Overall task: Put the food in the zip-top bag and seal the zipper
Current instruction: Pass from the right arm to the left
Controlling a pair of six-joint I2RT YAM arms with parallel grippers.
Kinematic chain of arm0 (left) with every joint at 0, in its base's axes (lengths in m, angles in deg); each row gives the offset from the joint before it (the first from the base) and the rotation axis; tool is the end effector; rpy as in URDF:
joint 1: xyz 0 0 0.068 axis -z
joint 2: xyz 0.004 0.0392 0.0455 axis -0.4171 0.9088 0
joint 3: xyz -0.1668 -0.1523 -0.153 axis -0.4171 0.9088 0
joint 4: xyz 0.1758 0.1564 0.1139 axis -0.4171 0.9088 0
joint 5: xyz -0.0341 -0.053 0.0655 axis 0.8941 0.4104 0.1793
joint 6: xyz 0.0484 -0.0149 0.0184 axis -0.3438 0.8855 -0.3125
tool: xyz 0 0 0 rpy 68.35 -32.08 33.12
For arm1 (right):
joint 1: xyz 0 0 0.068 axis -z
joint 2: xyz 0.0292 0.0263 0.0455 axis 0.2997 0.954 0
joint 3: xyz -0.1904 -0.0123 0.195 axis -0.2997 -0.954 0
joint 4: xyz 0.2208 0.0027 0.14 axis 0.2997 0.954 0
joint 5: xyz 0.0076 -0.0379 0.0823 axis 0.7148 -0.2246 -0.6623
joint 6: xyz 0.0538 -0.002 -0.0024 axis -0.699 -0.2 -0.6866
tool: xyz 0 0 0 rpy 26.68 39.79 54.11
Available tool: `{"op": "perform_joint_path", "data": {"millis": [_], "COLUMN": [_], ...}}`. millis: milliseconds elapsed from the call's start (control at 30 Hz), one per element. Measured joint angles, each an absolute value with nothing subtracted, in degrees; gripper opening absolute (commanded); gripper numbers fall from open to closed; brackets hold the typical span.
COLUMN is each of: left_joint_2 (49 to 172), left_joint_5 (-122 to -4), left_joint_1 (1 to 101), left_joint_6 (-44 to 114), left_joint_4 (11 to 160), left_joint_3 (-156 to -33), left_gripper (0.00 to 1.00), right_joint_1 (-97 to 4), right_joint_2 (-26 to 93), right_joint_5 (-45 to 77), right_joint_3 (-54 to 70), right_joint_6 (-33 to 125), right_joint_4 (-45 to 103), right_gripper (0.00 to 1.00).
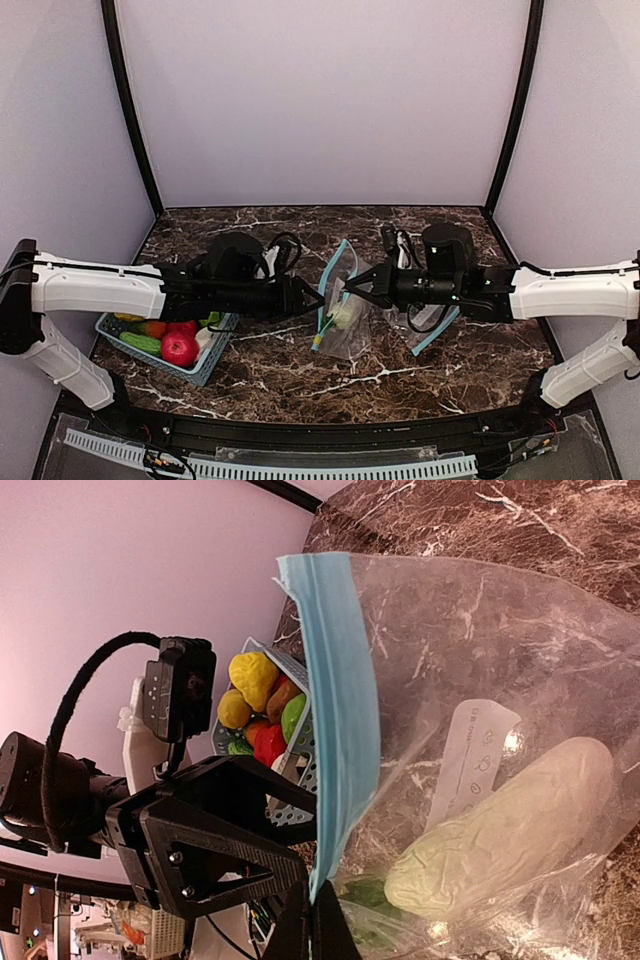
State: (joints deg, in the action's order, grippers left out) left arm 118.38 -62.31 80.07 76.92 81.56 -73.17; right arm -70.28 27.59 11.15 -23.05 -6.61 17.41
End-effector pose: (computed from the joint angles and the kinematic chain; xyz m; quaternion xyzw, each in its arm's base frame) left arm 0.1796 -0.2705 0.2475 0.0540 0.8467 -0.4673 0.2486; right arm 0.1730 0.2408 0.2590 -0.0167 0.8142 0.5253 0.2466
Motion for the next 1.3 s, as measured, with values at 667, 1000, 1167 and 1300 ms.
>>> {"op": "perform_joint_path", "data": {"millis": [667,1000,1167,1300], "left_joint_2": [122.1,122.1,122.8,124.1], "left_joint_5": [-58.4,-56.8,-56.4,-56.4], "left_joint_1": [80.1,80.1,80.1,80.1], "left_joint_6": [76.5,76.2,76.0,75.0], "left_joint_4": [78.7,77.8,77.8,77.9], "left_joint_3": [-75.2,-77.5,-77.9,-78.6], "left_gripper": [0.01,0.01,0.01,0.01], "right_joint_1": [-70.3,-70.3,-70.3,-70.3], "right_joint_2": [27.9,23.2,22.9,22.9], "right_joint_5": [13.2,22.4,23.9,24.8], "right_joint_3": [-23.0,-22.7,-22.3,-22.2], "right_joint_6": [-6.1,-2.9,-1.2,0.1], "right_joint_4": [20.0,31.4,34.0,36.4], "right_gripper": [0.00,0.00,0.00,0.19]}}
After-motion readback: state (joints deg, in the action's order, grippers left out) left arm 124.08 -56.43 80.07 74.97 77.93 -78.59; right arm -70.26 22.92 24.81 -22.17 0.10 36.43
